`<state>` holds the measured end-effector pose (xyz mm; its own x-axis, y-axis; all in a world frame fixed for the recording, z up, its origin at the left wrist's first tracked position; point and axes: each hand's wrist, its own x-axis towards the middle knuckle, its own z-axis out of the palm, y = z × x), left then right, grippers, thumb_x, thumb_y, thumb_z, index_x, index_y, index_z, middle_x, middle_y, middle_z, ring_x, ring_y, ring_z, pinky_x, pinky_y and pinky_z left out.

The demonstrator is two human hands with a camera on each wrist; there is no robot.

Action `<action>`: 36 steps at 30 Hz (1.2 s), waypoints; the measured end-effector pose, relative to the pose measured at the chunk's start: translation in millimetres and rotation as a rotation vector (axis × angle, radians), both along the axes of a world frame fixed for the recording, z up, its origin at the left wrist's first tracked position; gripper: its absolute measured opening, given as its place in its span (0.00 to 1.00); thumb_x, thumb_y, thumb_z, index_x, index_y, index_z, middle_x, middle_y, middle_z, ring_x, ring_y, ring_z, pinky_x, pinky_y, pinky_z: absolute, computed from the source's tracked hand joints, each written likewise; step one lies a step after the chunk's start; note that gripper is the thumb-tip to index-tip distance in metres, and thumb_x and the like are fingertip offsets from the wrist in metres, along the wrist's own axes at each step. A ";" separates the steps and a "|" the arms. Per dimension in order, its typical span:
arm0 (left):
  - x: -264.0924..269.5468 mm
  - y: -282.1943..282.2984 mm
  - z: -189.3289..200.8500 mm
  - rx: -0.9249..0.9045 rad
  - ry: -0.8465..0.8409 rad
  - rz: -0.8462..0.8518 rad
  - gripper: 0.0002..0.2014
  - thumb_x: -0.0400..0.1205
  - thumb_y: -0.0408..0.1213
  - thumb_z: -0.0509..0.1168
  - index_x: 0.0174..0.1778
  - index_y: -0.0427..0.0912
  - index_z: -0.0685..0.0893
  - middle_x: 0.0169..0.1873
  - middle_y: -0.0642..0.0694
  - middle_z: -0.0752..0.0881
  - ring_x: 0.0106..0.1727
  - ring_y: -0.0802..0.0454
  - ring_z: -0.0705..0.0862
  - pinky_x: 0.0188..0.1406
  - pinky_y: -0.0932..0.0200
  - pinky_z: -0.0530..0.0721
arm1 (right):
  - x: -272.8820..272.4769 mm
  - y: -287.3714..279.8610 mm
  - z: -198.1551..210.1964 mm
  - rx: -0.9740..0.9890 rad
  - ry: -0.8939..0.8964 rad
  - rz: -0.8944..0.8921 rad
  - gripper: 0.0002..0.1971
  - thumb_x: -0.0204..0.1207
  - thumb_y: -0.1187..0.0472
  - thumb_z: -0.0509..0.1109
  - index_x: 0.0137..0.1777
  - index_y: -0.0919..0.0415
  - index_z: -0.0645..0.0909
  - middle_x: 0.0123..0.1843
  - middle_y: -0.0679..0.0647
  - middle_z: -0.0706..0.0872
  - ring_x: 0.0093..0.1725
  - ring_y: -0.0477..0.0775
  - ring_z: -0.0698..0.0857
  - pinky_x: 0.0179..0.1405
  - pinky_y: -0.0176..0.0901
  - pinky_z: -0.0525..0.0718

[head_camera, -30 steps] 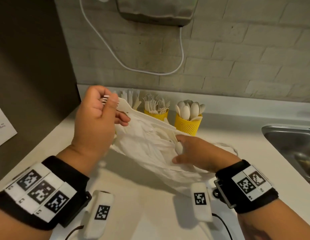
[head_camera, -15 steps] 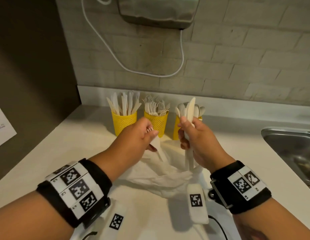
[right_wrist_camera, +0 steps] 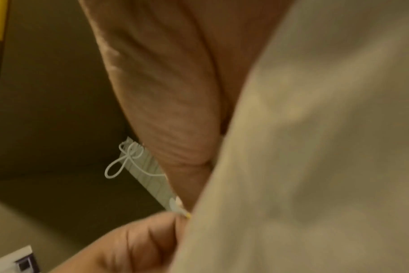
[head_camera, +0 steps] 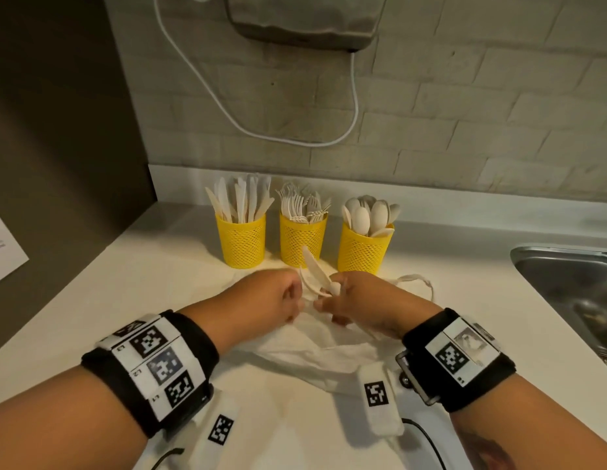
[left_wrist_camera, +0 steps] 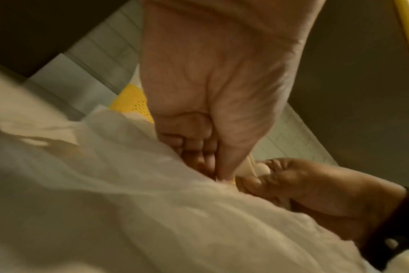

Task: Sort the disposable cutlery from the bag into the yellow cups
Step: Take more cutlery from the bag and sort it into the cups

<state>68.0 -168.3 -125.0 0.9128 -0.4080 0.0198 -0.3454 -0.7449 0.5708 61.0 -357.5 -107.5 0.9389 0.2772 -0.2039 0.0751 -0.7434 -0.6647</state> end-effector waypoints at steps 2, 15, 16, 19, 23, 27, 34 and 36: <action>-3.1 8.8 -6.3 0.280 0.091 -0.178 0.06 0.79 0.39 0.66 0.42 0.53 0.87 0.38 0.59 0.88 0.40 0.60 0.82 0.37 0.67 0.76 | -1.6 2.5 -5.1 -0.188 0.018 0.120 0.09 0.74 0.53 0.76 0.41 0.53 0.79 0.26 0.46 0.81 0.23 0.43 0.76 0.26 0.33 0.74; -0.8 12.9 -32.6 0.555 0.269 -0.268 0.54 0.58 0.73 0.62 0.83 0.59 0.60 0.82 0.55 0.61 0.81 0.49 0.64 0.79 0.47 0.68 | -7.4 8.0 -10.4 -0.258 -0.130 0.211 0.16 0.64 0.55 0.83 0.50 0.53 0.84 0.45 0.46 0.88 0.45 0.50 0.84 0.48 0.42 0.81; -0.1 11.7 -35.3 0.535 0.278 -0.265 0.55 0.54 0.73 0.64 0.82 0.61 0.62 0.81 0.56 0.64 0.79 0.51 0.67 0.78 0.48 0.70 | -9.8 11.1 -9.7 -0.277 -0.121 0.250 0.14 0.64 0.55 0.83 0.46 0.51 0.83 0.44 0.46 0.88 0.45 0.50 0.84 0.45 0.41 0.80; 2.0 8.7 -40.5 0.650 0.314 -0.271 0.57 0.50 0.72 0.67 0.81 0.62 0.65 0.78 0.59 0.67 0.75 0.53 0.70 0.76 0.48 0.72 | -18.2 21.6 -14.2 -0.453 -0.116 0.379 0.17 0.66 0.51 0.82 0.39 0.45 0.73 0.39 0.42 0.81 0.42 0.49 0.80 0.39 0.40 0.73; 8.7 10.1 -45.7 0.726 0.311 -0.203 0.63 0.42 0.74 0.67 0.79 0.57 0.69 0.76 0.52 0.74 0.72 0.48 0.76 0.70 0.46 0.78 | -19.7 27.2 -22.2 -0.586 -0.157 0.404 0.18 0.70 0.49 0.79 0.48 0.51 0.71 0.38 0.43 0.75 0.42 0.50 0.76 0.34 0.40 0.68; 6.0 10.3 -34.4 0.746 0.280 -0.226 0.74 0.53 0.68 0.74 0.86 0.48 0.34 0.87 0.49 0.39 0.87 0.47 0.45 0.84 0.45 0.57 | -19.8 26.7 -22.1 -0.635 -0.111 0.427 0.14 0.75 0.51 0.73 0.54 0.58 0.78 0.50 0.52 0.83 0.46 0.54 0.78 0.43 0.42 0.71; 1.1 13.6 -32.2 0.866 0.314 -0.205 0.66 0.69 0.62 0.75 0.85 0.46 0.30 0.86 0.44 0.42 0.87 0.44 0.48 0.84 0.42 0.57 | -22.0 9.6 -9.1 -0.527 -0.099 0.266 0.07 0.75 0.54 0.71 0.37 0.53 0.79 0.34 0.47 0.83 0.38 0.53 0.81 0.33 0.41 0.72; -0.4 15.8 -31.6 0.845 0.326 -0.212 0.68 0.68 0.62 0.76 0.82 0.50 0.25 0.86 0.45 0.37 0.87 0.44 0.45 0.84 0.41 0.56 | -22.7 -5.8 1.1 -0.138 0.050 0.202 0.01 0.78 0.60 0.71 0.45 0.54 0.83 0.36 0.47 0.89 0.36 0.46 0.85 0.36 0.36 0.78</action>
<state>67.6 -152.5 -156.5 0.7260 -0.3290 -0.6039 -0.4397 -0.8972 -0.0399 38.3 -363.3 -106.4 0.8552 0.4243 -0.2977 0.2008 -0.8008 -0.5643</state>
